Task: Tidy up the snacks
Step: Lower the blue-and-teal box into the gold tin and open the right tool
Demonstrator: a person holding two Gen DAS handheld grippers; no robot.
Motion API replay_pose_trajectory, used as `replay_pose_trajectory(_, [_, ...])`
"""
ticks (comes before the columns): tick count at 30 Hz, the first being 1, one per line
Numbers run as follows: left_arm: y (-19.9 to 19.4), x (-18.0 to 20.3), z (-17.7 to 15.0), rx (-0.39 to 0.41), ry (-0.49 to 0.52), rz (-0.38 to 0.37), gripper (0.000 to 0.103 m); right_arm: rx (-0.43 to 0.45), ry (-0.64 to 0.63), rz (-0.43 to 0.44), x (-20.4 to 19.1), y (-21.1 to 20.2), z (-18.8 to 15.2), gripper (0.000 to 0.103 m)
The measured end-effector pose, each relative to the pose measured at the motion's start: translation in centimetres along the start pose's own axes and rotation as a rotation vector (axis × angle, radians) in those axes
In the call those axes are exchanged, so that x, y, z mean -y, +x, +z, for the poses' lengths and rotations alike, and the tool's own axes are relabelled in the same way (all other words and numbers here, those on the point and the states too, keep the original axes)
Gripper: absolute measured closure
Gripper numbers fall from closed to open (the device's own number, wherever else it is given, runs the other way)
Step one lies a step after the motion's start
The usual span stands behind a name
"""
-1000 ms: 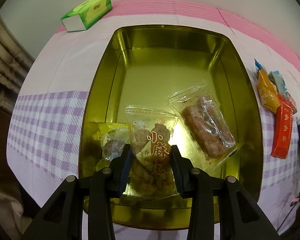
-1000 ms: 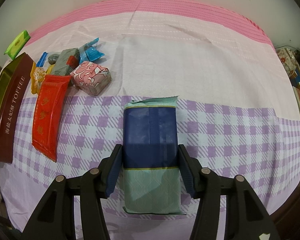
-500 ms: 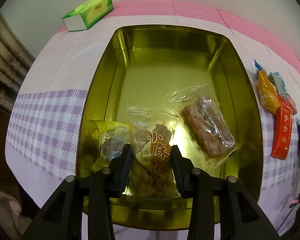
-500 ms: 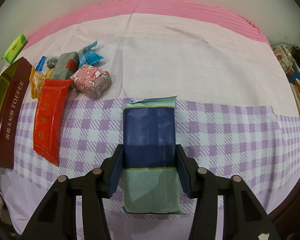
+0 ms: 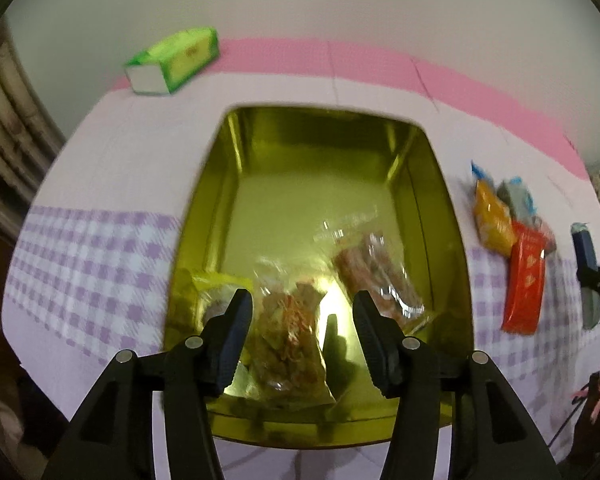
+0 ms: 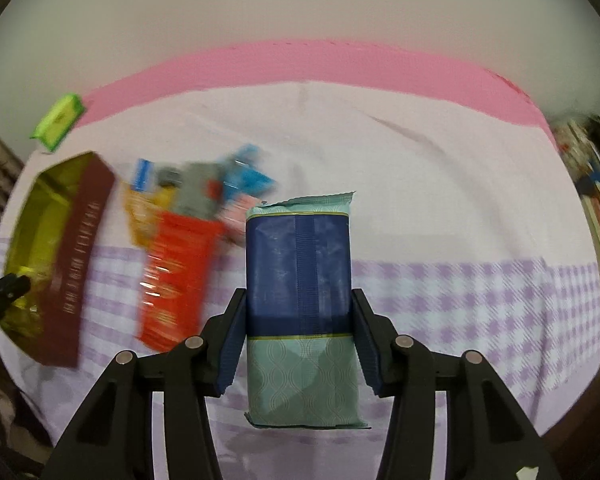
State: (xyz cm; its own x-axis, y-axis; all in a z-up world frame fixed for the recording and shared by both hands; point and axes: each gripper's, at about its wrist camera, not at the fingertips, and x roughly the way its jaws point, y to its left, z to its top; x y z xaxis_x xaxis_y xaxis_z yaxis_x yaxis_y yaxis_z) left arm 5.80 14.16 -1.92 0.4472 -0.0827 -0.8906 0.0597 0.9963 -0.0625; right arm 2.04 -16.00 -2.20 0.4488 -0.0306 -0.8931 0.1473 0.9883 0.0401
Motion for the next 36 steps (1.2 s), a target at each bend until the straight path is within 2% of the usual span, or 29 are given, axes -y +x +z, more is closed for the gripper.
replay_pose_trajectory(3, [-1.2,-1.0,0.3,0.044,-0.053,0.007,0.049,0.011,-0.041,0.062,-3.2,-0.4,0.9,0.057])
replay_pose_trajectory(6, [-2.0,-2.8,0.3,0.074,-0.115,0.08,0.049,0.01,-0.081,0.129,-6.4,-0.6,1.5,0.057])
replay_pose_trajectory(10, [-2.6,-5.4,-0.2,0.086,-0.178,0.188,0.049,0.006,-0.135,0.192,-10.4,-0.5,2.0,0.057])
replay_pose_trajectory(16, [-3.0,-8.8,-1.6,0.07,-0.295,0.238,0.049,-0.007,-0.213,0.26,-16.7,0.0,2.5,0.057])
replay_pose_trajectory(24, [-2.9,-9.7,-1.8,0.065,-0.317,0.251,0.049,-0.051,-0.264,0.295,-22.4,1.8,2.1,0.057])
replay_pose_trajectory(36, [-2.6,-10.3,-1.9,0.048,-0.344,0.228,0.049,-0.098,-0.312,0.266,-25.2,4.1,0.8,0.057])
